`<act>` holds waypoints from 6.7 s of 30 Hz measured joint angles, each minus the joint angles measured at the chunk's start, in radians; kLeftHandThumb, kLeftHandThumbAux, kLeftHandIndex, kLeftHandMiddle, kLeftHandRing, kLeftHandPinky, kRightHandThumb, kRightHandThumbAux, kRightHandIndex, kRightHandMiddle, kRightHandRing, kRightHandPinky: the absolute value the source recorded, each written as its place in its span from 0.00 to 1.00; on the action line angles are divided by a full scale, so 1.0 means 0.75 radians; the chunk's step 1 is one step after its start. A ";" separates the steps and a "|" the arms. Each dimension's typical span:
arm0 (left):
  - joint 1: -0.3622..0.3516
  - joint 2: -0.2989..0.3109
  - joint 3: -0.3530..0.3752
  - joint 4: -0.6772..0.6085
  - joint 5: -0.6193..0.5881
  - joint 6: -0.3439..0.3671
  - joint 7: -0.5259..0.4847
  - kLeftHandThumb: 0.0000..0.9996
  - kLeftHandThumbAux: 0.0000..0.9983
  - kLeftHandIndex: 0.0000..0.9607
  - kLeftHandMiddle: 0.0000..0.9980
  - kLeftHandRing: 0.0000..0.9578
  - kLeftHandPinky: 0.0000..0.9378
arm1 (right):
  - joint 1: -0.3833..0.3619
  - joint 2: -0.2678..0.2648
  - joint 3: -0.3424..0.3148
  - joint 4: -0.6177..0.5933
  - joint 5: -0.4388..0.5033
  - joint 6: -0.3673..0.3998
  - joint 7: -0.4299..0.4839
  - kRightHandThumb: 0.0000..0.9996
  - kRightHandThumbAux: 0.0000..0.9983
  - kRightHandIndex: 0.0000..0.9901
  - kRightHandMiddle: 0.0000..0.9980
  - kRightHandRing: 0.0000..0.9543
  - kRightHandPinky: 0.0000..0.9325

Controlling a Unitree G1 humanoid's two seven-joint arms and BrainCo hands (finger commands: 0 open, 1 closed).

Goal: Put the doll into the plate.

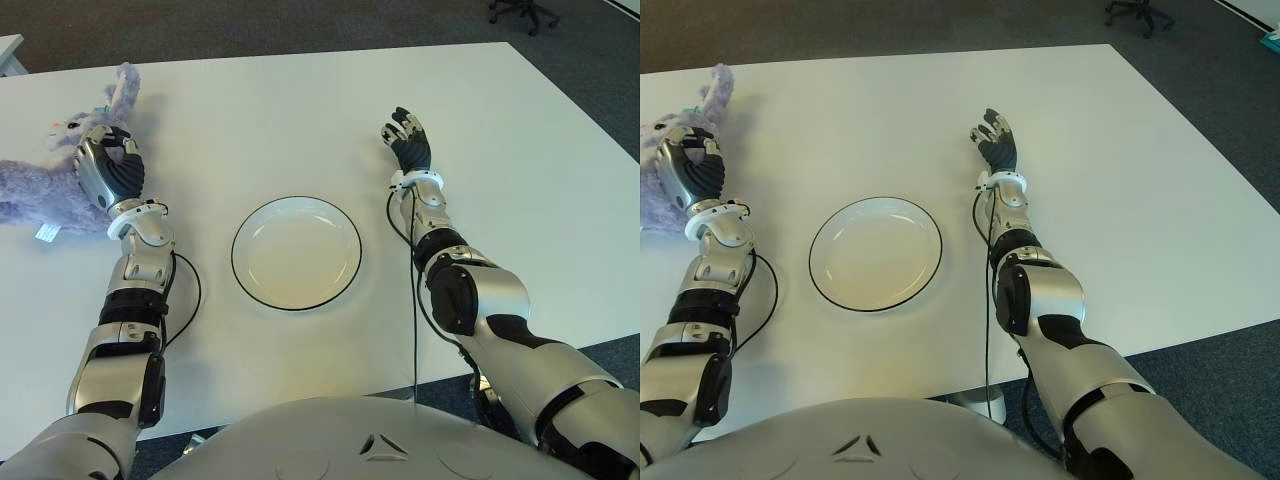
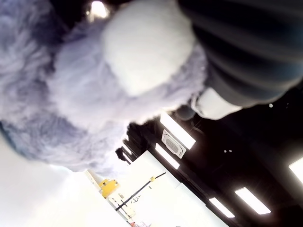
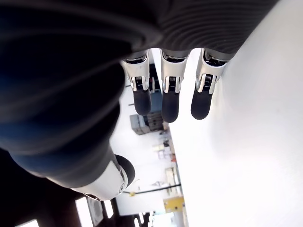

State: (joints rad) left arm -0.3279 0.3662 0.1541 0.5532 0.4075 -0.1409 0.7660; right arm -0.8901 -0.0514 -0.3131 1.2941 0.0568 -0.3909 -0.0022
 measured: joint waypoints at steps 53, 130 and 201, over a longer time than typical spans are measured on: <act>-0.544 0.049 -0.137 0.063 0.057 0.159 -0.123 0.35 0.51 0.80 0.85 0.88 0.91 | -0.011 0.016 0.014 -0.003 0.000 0.000 -0.014 0.55 0.84 0.16 0.12 0.12 0.15; 0.736 -0.022 -0.102 -1.105 1.049 1.179 -0.448 0.39 0.26 0.00 0.05 0.06 0.08 | 0.022 0.015 0.041 -0.008 -0.006 -0.014 0.007 0.56 0.81 0.17 0.12 0.12 0.16; 0.604 0.186 -0.014 -0.829 0.883 0.847 -0.412 0.51 0.34 0.00 0.10 0.26 0.01 | 0.020 0.006 0.034 -0.005 -0.017 -0.009 0.006 0.56 0.82 0.14 0.11 0.12 0.15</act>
State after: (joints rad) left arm 0.1252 0.5057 0.1436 -0.0687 1.0701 0.4944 0.4571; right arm -0.8749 -0.0468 -0.2873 1.2901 0.0441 -0.3975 0.0023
